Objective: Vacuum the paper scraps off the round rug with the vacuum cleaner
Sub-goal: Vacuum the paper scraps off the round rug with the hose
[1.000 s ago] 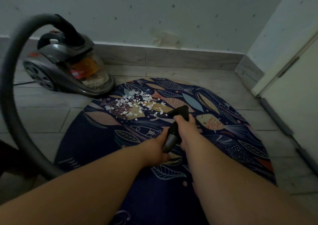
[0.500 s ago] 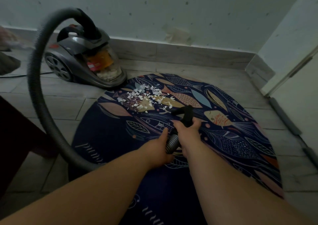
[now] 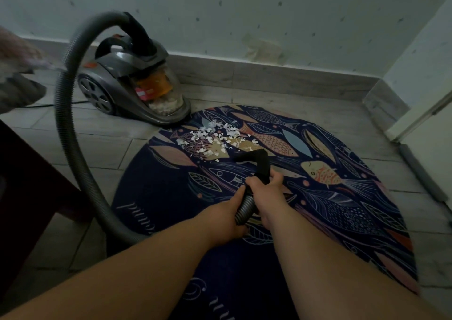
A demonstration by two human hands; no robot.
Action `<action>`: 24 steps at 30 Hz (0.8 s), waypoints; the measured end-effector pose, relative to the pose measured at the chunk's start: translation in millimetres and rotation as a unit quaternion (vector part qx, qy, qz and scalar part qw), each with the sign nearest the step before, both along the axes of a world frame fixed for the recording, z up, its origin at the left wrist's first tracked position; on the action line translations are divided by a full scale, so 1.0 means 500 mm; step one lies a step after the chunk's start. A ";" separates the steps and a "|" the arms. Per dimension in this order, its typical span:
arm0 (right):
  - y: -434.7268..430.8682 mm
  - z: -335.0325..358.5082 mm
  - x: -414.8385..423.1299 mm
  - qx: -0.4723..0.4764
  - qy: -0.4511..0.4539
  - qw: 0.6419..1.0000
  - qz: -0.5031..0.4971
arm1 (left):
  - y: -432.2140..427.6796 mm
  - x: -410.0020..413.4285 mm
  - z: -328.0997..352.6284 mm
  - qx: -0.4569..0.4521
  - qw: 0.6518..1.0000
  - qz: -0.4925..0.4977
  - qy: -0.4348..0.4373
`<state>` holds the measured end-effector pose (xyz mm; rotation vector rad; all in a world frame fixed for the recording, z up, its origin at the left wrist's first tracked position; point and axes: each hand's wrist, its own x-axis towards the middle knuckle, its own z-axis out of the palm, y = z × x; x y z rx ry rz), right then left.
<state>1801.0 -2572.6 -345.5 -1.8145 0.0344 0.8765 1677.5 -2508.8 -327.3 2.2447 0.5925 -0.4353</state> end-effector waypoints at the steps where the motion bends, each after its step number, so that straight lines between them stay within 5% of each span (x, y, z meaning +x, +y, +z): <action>1: 0.005 0.000 -0.008 0.004 0.006 1.000 0.002 | 0.003 -0.009 0.004 0.002 1.000 0.003 0.000; 24: 0.091 0.017 -0.127 0.001 0.058 0.996 0.061 | 0.061 -0.132 0.035 0.018 0.998 0.055 0.034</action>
